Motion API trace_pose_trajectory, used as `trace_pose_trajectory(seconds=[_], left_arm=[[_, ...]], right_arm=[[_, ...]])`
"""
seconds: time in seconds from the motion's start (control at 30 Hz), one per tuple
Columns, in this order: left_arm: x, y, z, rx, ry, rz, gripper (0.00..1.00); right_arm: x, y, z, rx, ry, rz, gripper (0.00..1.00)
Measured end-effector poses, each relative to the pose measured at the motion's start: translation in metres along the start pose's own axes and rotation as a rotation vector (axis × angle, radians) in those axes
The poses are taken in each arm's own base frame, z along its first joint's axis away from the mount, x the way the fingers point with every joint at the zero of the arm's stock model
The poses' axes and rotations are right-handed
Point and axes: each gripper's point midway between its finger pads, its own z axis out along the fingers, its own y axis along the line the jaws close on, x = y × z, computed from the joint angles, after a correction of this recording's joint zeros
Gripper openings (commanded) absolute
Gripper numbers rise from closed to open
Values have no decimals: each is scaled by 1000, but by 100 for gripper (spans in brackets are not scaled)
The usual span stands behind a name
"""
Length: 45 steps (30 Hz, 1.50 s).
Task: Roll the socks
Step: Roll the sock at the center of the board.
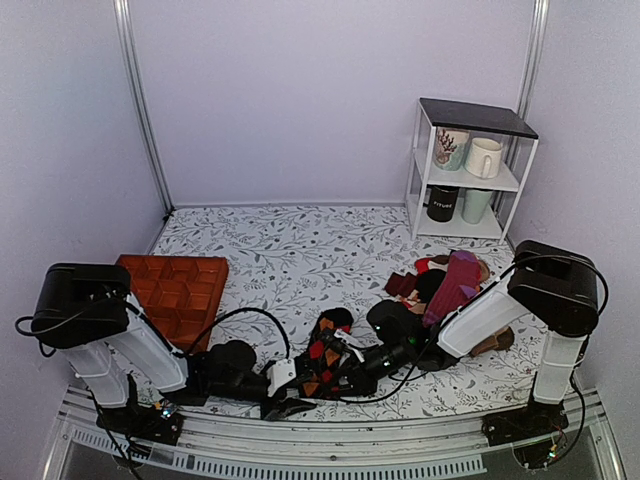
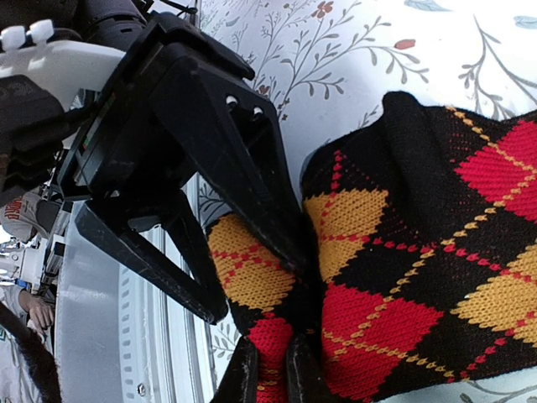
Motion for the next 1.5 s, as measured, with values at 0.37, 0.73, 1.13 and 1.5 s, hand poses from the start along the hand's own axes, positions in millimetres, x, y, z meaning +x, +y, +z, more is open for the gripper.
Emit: trace_pose_trajectory(seconds=[0.37, 0.73, 1.13, 1.5], left_arm=[[-13, 0, -8, -3, -37, 0, 46], [-10, 1, 0, -3, -19, -2, 30], [-9, 3, 2, 5, -25, -46, 0], [-4, 3, 8, 77, -37, -286, 0]], right_arm=[[0, -1, 0, 0, -1, 5, 3], [-1, 0, -1, -3, -1, 5, 3], [-1, 1, -2, -10, 0, 8, 14], [-11, -10, -25, 186, -54, -64, 38]])
